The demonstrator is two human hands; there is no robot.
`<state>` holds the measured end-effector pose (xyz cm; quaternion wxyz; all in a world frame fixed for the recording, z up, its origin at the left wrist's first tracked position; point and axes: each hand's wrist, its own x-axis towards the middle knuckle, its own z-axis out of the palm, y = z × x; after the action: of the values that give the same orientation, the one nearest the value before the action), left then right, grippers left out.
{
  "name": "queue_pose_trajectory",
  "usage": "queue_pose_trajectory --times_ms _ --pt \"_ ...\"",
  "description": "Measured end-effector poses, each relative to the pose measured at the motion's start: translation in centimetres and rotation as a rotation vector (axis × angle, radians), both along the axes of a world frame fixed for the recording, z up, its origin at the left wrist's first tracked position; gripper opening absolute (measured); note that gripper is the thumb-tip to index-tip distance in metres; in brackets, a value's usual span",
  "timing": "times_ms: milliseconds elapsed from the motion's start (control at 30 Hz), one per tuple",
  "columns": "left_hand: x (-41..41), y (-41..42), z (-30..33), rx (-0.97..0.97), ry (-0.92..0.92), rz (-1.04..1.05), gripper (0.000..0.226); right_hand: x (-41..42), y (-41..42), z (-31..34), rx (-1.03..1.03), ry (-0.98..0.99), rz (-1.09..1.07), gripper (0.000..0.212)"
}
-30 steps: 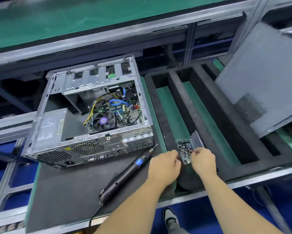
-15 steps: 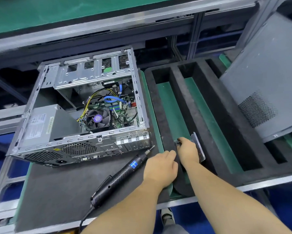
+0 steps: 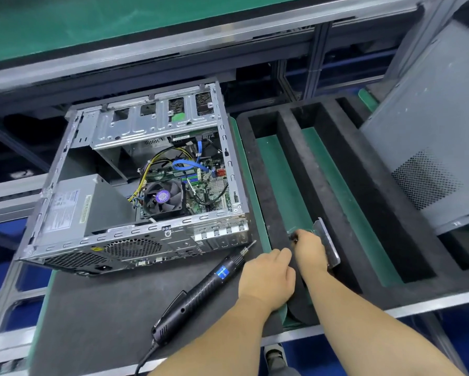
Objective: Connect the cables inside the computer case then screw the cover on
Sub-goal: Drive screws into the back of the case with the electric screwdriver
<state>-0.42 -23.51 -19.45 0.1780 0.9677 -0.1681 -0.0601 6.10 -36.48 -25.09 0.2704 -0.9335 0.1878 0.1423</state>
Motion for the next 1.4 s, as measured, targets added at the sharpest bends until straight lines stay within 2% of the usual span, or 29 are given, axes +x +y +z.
queue_pose_trajectory --times_ms 133,433,767,1033,1133,1267,1400 --pt "-0.3 -0.1 0.1 -0.008 -0.036 -0.008 0.007 0.2 0.2 -0.3 0.011 -0.029 -0.080 0.010" --pt "-0.3 -0.1 0.5 0.013 -0.089 0.015 0.006 0.5 0.1 -1.1 0.072 -0.010 -0.177 0.018" --pt "-0.3 0.0 0.7 0.031 -0.103 0.017 0.008 0.6 0.1 -0.8 -0.017 -0.008 -0.095 0.017" --pt "-0.3 0.2 0.9 0.046 -0.111 0.021 0.008 0.6 0.0 -0.5 -0.090 0.032 0.028 0.026" --pt "-0.3 0.2 1.1 0.077 -0.168 0.020 0.011 0.6 0.0 -0.3 -0.070 0.032 0.023 0.025" --pt "-0.3 0.2 0.9 0.075 -0.174 0.020 0.011 0.3 -0.1 0.0 0.015 -0.009 0.010 0.031" --pt "-0.3 0.2 1.0 0.057 -0.133 0.029 0.010 -0.7 -0.1 1.1 0.063 -0.136 -0.072 0.039"
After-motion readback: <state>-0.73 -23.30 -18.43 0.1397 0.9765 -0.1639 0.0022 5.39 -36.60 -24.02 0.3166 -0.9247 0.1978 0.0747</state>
